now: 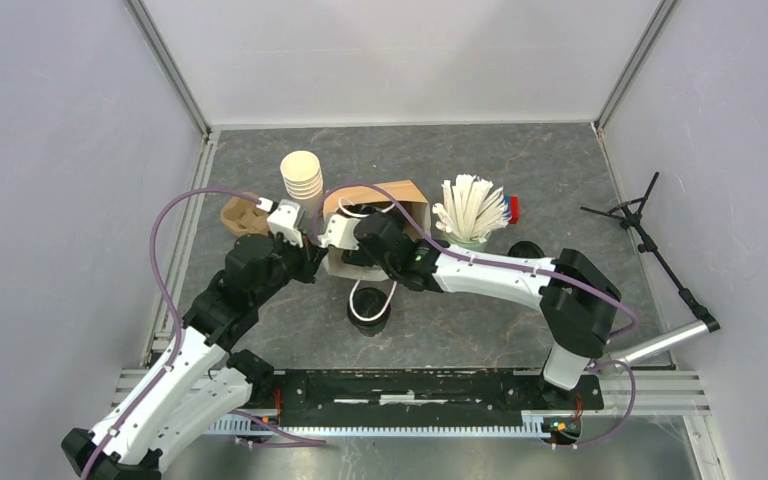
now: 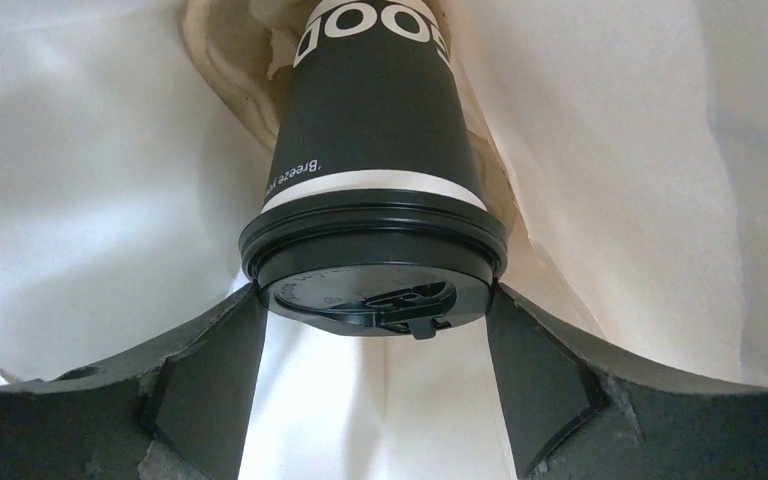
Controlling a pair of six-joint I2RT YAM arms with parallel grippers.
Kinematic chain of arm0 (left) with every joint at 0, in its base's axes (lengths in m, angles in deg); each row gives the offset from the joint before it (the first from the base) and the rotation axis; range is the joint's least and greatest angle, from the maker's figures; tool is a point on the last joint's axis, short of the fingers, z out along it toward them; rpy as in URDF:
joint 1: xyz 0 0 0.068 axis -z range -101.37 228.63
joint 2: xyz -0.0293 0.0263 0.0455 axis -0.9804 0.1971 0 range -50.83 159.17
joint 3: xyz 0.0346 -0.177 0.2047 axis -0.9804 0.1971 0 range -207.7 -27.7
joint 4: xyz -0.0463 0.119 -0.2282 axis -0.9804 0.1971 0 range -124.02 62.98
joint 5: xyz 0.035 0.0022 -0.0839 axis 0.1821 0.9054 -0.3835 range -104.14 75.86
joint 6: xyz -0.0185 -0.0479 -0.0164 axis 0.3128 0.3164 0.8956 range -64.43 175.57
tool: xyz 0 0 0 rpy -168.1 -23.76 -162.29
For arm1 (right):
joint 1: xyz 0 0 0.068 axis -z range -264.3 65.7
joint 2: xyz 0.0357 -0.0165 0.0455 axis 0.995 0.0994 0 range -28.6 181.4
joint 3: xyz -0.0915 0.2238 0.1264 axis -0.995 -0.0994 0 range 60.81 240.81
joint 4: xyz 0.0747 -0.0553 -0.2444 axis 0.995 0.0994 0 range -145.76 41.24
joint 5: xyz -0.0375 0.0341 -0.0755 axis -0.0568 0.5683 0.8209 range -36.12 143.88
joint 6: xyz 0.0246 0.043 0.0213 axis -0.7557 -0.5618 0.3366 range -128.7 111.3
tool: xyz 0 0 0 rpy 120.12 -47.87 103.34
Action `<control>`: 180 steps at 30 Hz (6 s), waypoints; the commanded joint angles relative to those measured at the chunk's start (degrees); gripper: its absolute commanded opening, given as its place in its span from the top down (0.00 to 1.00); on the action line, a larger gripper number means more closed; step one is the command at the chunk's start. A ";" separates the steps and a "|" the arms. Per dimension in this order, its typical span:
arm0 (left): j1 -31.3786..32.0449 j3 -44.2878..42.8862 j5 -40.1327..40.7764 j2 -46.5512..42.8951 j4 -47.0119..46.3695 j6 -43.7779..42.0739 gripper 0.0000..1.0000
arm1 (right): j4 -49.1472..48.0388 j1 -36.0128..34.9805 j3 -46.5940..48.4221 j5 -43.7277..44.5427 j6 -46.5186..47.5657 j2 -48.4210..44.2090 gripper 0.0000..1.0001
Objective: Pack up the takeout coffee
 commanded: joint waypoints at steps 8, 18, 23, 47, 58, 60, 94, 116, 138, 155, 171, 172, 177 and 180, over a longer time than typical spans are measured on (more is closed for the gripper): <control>0.53 -1.82 -2.24 0.90 -1.72 1.55 0.98 | -0.69 0.90 -4.35 -14.57 13.43 -9.31 0.19; 0.53 -1.66 -3.92 1.79 -2.13 2.26 0.98 | 15.42 0.95 9.42 -9.32 17.78 -4.21 0.21; 0.57 -1.53 -3.84 2.89 -3.46 3.81 0.98 | 12.62 0.81 10.57 -13.56 15.22 -4.28 0.20; 0.53 -1.85 -3.13 6.64 -5.34 5.27 0.98 | -4.67 0.96 -2.19 -25.59 9.56 -13.12 0.20; 0.55 -2.82 -1.25 6.11 -3.79 6.46 0.98 | -8.10 0.96 -3.93 -25.89 10.20 -13.44 0.20; 0.53 -3.11 -0.67 5.14 -3.15 7.16 0.98 | -7.50 1.12 -4.12 -23.68 13.96 -13.40 0.20; -0.34 -4.38 1.02 4.22 1.16 18.15 0.98 | 5.79 2.00 6.54 -18.43 25.12 -3.46 0.20; -10.20 -12.53 -8.79 12.48 3.65 5.02 0.98 | 26.82 2.14 8.43 -15.45 8.76 -12.03 0.20; -10.50 -12.49 -5.95 11.68 10.91 11.08 0.38 | 23.90 2.12 11.83 -15.63 6.42 -7.69 0.21; -10.47 -8.34 -5.33 13.25 4.76 9.23 0.55 | 24.30 2.18 14.88 -13.77 6.09 -6.15 0.22; -10.50 -6.50 -9.63 11.43 2.05 6.98 0.98 | -0.37 2.13 8.92 -17.56 7.18 -0.78 0.24; -10.51 -6.41 -9.55 11.44 2.06 6.88 0.98 | -2.31 2.13 7.75 -17.67 7.20 -1.05 0.24; -10.46 -6.46 -9.55 11.32 2.08 6.74 0.98 | -6.69 2.28 6.07 -16.85 6.03 0.00 0.23; -10.54 -6.74 -9.97 11.42 2.06 7.01 0.98 | -6.38 2.53 6.86 -14.31 5.55 1.94 0.23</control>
